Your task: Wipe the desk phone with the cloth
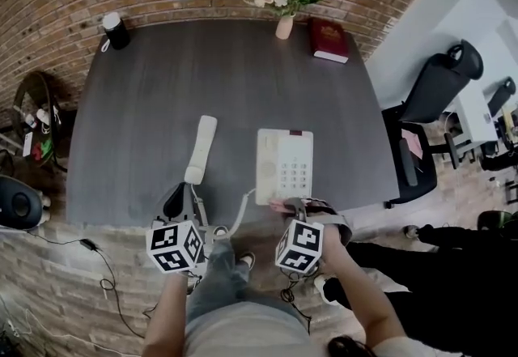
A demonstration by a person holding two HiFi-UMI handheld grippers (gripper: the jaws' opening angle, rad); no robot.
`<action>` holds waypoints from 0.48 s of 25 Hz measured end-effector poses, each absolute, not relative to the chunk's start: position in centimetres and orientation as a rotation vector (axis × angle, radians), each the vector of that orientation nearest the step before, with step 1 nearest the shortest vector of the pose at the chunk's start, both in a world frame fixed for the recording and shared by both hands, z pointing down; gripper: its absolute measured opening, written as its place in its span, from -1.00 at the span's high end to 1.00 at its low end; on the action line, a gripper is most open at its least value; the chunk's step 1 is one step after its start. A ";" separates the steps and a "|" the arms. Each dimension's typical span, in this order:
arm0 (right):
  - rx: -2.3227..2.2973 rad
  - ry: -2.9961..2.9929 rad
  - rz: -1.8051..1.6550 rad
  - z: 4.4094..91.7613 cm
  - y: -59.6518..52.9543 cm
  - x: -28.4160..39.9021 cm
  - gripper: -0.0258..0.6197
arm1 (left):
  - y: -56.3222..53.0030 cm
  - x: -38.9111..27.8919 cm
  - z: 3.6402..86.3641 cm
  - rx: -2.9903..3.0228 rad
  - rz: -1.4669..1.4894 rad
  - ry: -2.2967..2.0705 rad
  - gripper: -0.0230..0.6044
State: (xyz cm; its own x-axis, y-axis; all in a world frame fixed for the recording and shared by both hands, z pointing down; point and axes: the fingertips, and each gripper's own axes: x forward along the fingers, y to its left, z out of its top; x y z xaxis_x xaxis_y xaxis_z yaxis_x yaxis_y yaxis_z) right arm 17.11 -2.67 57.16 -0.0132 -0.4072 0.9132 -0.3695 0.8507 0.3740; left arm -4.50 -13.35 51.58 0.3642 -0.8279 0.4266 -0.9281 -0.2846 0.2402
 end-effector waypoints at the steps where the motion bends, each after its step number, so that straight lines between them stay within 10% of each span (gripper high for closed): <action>1: 0.634 -1.615 -0.031 56.7 -3.2 17.6 0.85 | -13.7 -4.3 51.3 2.193 0.299 -1.521 0.91; 12: 0.764 -1.570 -0.074 52.7 -10.6 22.3 0.85 | -17.6 -3.1 50.4 2.231 0.325 -1.507 0.91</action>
State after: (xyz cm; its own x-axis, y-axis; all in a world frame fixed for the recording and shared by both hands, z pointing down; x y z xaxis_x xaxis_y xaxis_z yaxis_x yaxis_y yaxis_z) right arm 22.26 -10.56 52.74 0.0489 -0.5031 0.8628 -0.4202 0.7734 0.4747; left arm -3.15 -17.59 50.37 0.3828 -0.8229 0.4198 -0.9228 -0.3196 0.2150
